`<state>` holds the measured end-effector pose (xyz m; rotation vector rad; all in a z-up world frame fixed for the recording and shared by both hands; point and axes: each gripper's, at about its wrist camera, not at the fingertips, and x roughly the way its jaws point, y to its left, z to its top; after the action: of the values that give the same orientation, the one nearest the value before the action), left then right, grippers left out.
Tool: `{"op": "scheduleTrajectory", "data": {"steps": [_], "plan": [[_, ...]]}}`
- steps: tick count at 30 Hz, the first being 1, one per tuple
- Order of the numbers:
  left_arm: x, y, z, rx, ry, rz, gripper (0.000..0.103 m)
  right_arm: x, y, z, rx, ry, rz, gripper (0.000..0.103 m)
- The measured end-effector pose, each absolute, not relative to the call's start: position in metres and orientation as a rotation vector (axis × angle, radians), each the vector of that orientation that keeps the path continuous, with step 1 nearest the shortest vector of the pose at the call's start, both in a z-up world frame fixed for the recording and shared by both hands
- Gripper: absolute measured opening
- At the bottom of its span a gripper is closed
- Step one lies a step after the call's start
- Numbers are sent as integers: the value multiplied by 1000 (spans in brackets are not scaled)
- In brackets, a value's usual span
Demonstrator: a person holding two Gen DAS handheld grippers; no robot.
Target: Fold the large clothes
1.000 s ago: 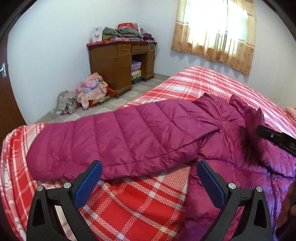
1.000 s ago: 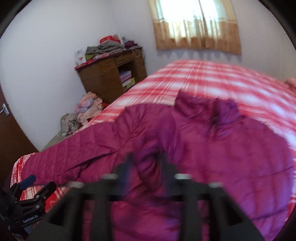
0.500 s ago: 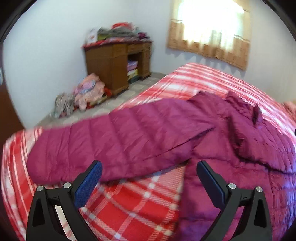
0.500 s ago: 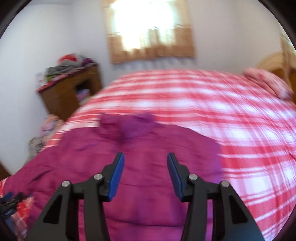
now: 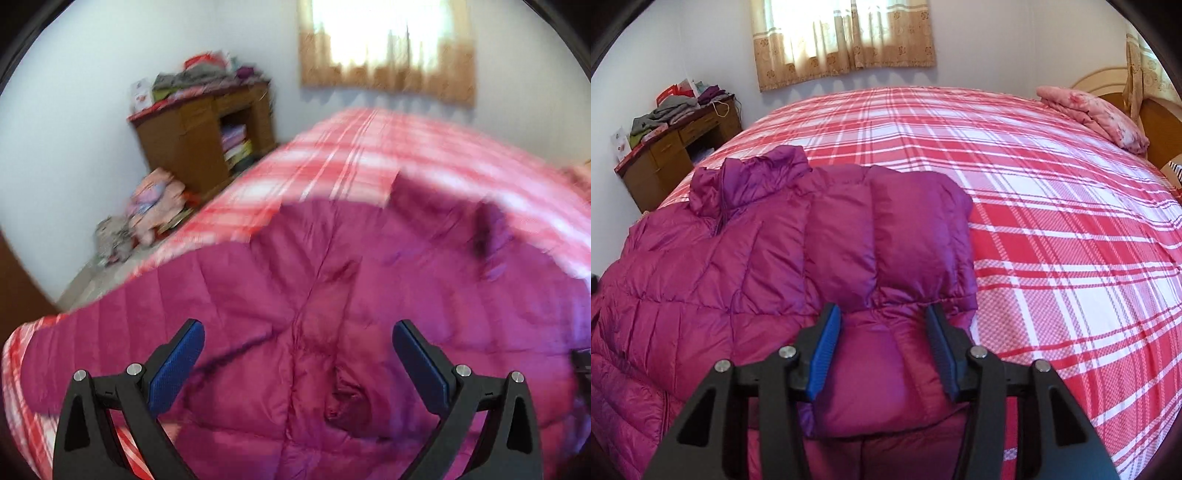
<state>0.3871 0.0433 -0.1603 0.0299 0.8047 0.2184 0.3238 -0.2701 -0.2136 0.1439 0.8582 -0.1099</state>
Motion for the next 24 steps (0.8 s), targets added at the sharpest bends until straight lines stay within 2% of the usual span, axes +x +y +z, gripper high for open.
{"op": "scheduleTrajectory", "data": {"steps": [3, 8, 14, 21, 24], "plan": [[389, 44, -195, 20, 863, 244, 102, 324, -272, -214, 156, 856, -96, 57], [391, 38, -200, 62, 862, 269, 102, 325, -265, -217, 126, 853, -89, 66], [390, 38, -202, 55, 860, 266, 102, 328, -255, -220, 50, 870, -120, 70], [338, 100, -154, -152, 777, 265, 102, 327, -257, -221, 59, 866, -120, 72], [296, 153, -127, -249, 710, 346, 102, 328, -255, -221, 57, 868, -109, 79]]}}
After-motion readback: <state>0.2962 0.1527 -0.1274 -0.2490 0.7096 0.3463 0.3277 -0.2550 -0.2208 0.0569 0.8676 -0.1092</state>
